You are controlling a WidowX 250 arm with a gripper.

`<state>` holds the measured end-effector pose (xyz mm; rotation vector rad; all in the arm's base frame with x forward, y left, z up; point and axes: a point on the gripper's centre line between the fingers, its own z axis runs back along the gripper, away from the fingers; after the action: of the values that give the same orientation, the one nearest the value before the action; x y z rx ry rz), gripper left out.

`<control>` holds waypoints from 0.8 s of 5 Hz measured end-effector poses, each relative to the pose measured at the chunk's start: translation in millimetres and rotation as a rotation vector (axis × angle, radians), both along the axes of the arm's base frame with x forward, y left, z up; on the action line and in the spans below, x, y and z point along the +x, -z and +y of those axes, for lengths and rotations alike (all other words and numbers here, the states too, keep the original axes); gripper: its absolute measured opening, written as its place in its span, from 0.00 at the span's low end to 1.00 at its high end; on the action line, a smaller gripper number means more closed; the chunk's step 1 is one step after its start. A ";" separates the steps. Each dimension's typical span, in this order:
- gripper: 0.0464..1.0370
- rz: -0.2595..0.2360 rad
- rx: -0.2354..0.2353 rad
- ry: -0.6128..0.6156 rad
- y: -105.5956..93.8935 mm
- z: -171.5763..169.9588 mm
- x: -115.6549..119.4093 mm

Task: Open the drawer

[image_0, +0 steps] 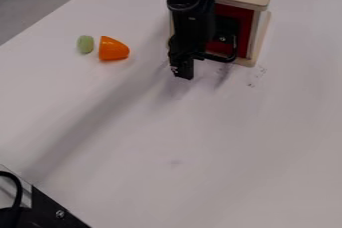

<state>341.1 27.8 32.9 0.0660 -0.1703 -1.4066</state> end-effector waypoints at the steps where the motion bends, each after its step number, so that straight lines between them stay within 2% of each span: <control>1: 0.32 0.002 0.001 0.001 0.5 0.2 -0.1; 2: 0.12 0.011 0.001 0.003 0.6 0.0 -1.9; 3: 0.08 0.018 0.005 0.006 -0.2 -0.8 -10.8; 4: 0.07 0.025 0.006 0.000 -1.1 -2.6 -22.0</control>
<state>319.1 25.2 34.0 0.0532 -0.1460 -1.4070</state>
